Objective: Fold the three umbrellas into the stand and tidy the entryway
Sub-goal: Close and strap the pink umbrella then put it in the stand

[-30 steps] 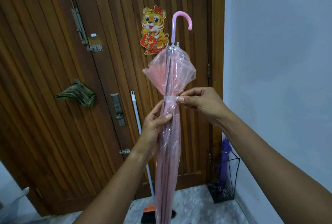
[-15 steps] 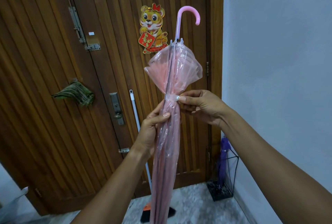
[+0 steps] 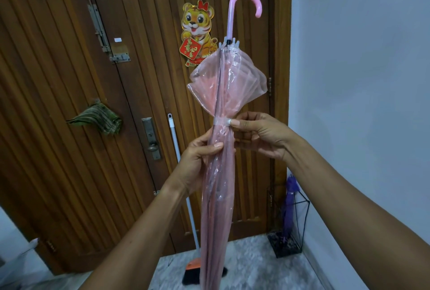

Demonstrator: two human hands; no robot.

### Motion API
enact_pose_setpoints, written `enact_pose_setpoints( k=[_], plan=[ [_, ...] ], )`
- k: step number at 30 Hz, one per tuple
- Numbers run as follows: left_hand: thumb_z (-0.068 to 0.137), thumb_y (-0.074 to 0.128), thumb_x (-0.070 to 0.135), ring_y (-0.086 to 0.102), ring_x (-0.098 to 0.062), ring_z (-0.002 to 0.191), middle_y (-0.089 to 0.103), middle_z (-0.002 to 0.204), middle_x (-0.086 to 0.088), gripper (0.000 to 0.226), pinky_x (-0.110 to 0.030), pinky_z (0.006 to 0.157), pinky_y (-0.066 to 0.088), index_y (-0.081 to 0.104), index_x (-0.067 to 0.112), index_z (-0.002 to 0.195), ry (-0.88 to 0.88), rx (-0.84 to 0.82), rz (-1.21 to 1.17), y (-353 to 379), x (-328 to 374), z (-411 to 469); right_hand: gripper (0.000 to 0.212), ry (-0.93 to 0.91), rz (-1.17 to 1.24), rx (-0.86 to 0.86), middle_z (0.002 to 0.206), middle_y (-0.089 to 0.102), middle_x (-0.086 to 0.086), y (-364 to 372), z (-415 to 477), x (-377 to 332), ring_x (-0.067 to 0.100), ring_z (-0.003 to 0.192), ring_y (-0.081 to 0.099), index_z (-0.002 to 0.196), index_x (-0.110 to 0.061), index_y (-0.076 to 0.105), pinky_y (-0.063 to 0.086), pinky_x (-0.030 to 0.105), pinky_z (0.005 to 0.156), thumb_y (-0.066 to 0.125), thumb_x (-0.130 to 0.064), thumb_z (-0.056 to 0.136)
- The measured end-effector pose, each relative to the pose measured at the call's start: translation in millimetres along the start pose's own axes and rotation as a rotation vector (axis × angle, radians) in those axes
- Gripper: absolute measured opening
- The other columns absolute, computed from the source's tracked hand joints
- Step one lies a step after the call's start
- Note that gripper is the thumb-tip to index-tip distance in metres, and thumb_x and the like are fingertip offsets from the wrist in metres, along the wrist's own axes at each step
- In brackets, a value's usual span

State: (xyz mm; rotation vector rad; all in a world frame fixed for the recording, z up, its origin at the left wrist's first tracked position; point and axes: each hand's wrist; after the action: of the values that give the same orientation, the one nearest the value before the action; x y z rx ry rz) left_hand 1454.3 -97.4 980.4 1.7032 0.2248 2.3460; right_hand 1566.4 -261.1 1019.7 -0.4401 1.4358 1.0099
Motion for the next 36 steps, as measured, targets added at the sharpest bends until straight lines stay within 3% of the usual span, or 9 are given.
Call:
enact_pose_setpoints(
  k=[5, 13, 17, 20, 23, 27, 30, 32, 36],
  plan=[
    [0.086, 0.063, 0.005, 0.069, -0.021, 0.095, 0.07, 0.108, -0.009, 0.052, -0.031, 0.083, 0.058, 0.058, 0.008, 0.138, -0.007, 0.003, 0.146, -1.9, 0.5, 1.8, 0.022, 0.026, -0.046, -0.002, 0.098, 0.071, 0.009, -11.0, 3.0, 7.0, 0.024, 0.093, 0.069, 0.092, -0.012, 0.068, 0.051, 0.051, 0.102, 0.08, -0.011, 0.073],
    [0.094, 0.061, 0.003, 0.068, -0.025, 0.103, 0.068, 0.113, -0.01, 0.047, -0.039, 0.093, 0.056, 0.055, 0.008, 0.14, -0.05, -0.017, 0.214, -10.2, -3.9, 8.5, 0.028, -0.031, -0.132, 0.08, 0.096, 0.073, 0.009, -14.4, 8.0, 9.1, 0.026, 0.091, 0.069, 0.092, -0.011, 0.069, 0.054, 0.05, 0.097, 0.084, -0.013, 0.068],
    [0.096, 0.059, 0.005, 0.065, -0.028, 0.112, 0.066, 0.122, -0.013, 0.046, -0.043, 0.097, 0.055, 0.055, 0.013, 0.141, -0.046, -0.028, 0.239, -6.3, -9.8, 16.6, 0.032, -0.1, -0.174, 0.116, 0.094, 0.074, 0.01, -22.3, 9.2, 7.5, 0.018, 0.077, 0.071, 0.101, -0.008, 0.066, 0.058, 0.041, 0.08, 0.081, -0.011, 0.073],
    [0.095, 0.064, 0.008, 0.065, -0.024, 0.118, 0.066, 0.129, -0.009, 0.048, -0.04, 0.093, 0.057, 0.055, 0.018, 0.141, -0.046, 0.01, 0.383, -2.5, -11.6, 26.5, 0.044, -0.057, -0.185, 0.114, 0.115, 0.074, 0.018, -37.4, 12.2, 3.1, 0.026, 0.096, 0.072, 0.116, -0.011, 0.064, 0.06, 0.041, 0.083, 0.083, -0.014, 0.077],
    [0.094, 0.067, 0.009, 0.065, -0.024, 0.12, 0.068, 0.128, -0.009, 0.043, -0.045, 0.098, 0.053, 0.06, 0.017, 0.136, -0.045, 0.05, 0.424, -5.5, -18.4, 36.6, 0.049, -0.043, -0.347, 0.144, 0.115, 0.075, 0.003, -42.6, 14.9, 3.5, 0.016, 0.096, 0.076, 0.121, -0.022, 0.061, 0.059, 0.034, 0.084, 0.083, -0.025, 0.077],
    [0.096, 0.064, 0.02, 0.064, -0.019, 0.122, 0.07, 0.127, -0.004, 0.036, -0.049, 0.106, 0.046, 0.064, 0.017, 0.132, -0.091, 0.065, 0.441, -8.3, -37.5, 48.4, 0.046, -0.114, -0.513, 0.217, 0.105, 0.075, -0.011, -54.8, 16.2, 16.3, -0.001, 0.091, 0.073, 0.12, -0.029, 0.061, 0.056, 0.013, 0.067, 0.084, -0.029, 0.08],
    [0.096, 0.063, 0.033, 0.066, -0.018, 0.119, 0.074, 0.12, -0.002, 0.033, -0.049, 0.11, 0.044, 0.071, 0.014, 0.121, -0.109, 0.15, 0.411, -12.6, -50.6, 62.8, 0.039, -0.105, -0.553, 0.23, 0.103, 0.076, -0.013, -72.7, 22.3, 25.4, 0.0, 0.094, 0.072, 0.11, -0.036, 0.064, 0.056, 0.018, 0.076, 0.085, -0.028, 0.078],
    [0.092, 0.066, 0.039, 0.067, -0.016, 0.116, 0.076, 0.115, 0.0, 0.033, -0.042, 0.105, 0.048, 0.074, 0.015, 0.113, -0.069, 0.216, 0.434, -21.2, -56.0, 77.1, 0.042, -0.098, -0.581, 0.215, 0.106, 0.072, -0.022, -82.0, 32.4, 30.3, -0.01, 0.096, 0.068, 0.11, -0.042, 0.063, 0.052, 0.016, 0.081, 0.086, -0.027, 0.078],
    [0.088, 0.075, 0.031, 0.069, -0.015, 0.112, 0.076, 0.113, 0.0, 0.027, -0.03, 0.092, 0.056, 0.075, 0.017, 0.111, -0.024, 0.235, 0.434, -48.8, -76.8, 117.7, 0.038, -0.073, -0.646, 0.231, 0.109, 0.071, -0.029, -112.8, 64.9, 44.7, -0.011, 0.103, 0.064, 0.111, -0.038, 0.07, 0.049, 0.019, 0.089, 0.085, -0.025, 0.079]
  ],
)
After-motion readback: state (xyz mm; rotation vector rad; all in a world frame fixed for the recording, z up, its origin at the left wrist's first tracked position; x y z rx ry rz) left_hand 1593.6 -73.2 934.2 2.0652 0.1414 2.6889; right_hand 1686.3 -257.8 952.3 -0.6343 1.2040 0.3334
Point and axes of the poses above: each hand's wrist, its own z-axis towards the middle knuckle, its own y-axis out of the palm, x = y × z
